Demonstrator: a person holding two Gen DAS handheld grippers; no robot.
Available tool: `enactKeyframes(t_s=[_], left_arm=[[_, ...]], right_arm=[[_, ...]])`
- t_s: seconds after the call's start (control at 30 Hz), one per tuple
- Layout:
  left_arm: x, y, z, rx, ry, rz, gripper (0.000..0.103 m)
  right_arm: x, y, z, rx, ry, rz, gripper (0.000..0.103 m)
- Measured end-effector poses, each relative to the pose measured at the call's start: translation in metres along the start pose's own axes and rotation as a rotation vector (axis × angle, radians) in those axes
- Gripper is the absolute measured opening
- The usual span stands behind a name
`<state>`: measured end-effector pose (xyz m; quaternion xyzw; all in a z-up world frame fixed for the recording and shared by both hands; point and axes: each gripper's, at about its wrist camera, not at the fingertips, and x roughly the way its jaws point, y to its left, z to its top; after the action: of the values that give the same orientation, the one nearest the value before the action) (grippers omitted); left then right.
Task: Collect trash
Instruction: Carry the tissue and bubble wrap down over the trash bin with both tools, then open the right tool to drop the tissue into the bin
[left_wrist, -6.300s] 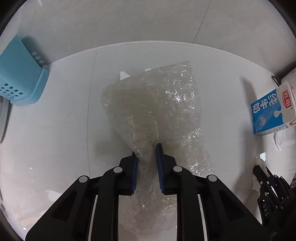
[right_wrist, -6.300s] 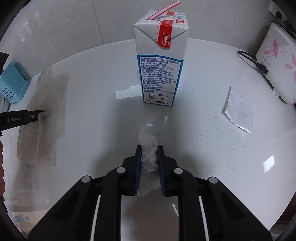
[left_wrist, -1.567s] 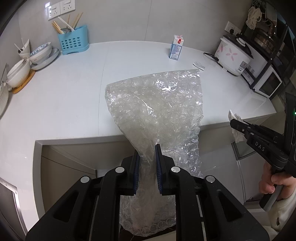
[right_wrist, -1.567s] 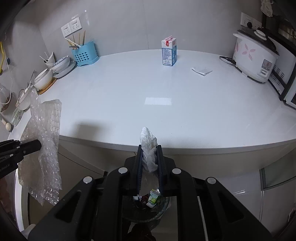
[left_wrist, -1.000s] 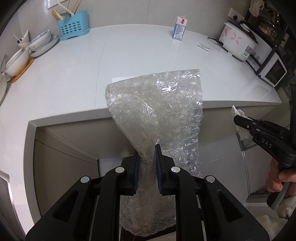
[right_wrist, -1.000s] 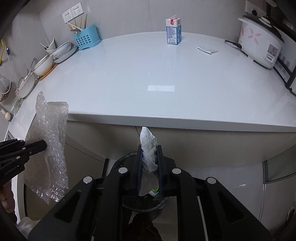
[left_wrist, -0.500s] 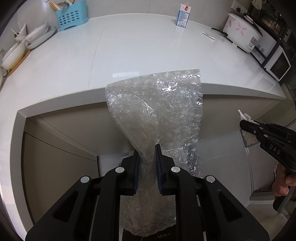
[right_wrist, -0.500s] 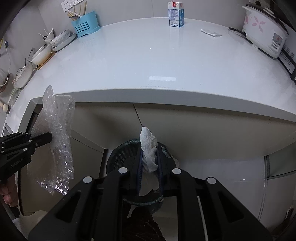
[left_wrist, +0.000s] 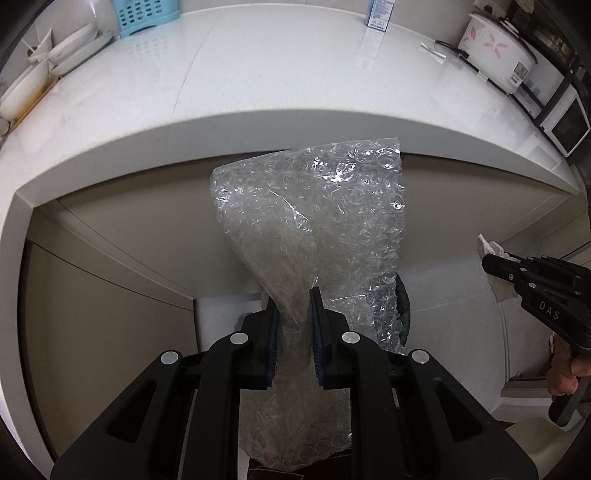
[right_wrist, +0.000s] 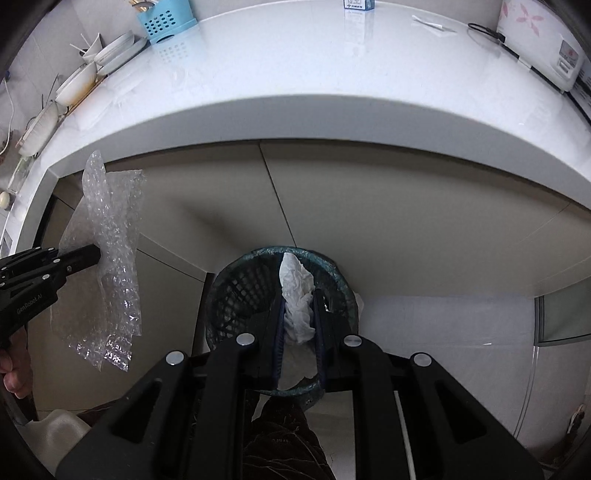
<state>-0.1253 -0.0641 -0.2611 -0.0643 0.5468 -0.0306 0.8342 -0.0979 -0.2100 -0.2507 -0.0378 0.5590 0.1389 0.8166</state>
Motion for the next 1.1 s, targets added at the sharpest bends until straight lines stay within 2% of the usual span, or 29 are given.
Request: enactKeyframes(t_s=[0.47,0.83,1.1], left_arm=[[0.015,0.001,-0.005,-0.013,0.01,0.006,0.014],[0.027,0.0,-0.007,-0.058,0.029,0.03,0.014],[0.037,-0.001,-0.003,-0.071,0.05,0.035,0.015]], right_arm=[[0.038,0.014,-0.009,-0.053,0.023,0.024,0.013],[0.086,0.03,-0.015,-0.118,0.111,0.055,0.014],[0.109,0.036,-0.018,-0.112,0.151,0.068,0.019]])
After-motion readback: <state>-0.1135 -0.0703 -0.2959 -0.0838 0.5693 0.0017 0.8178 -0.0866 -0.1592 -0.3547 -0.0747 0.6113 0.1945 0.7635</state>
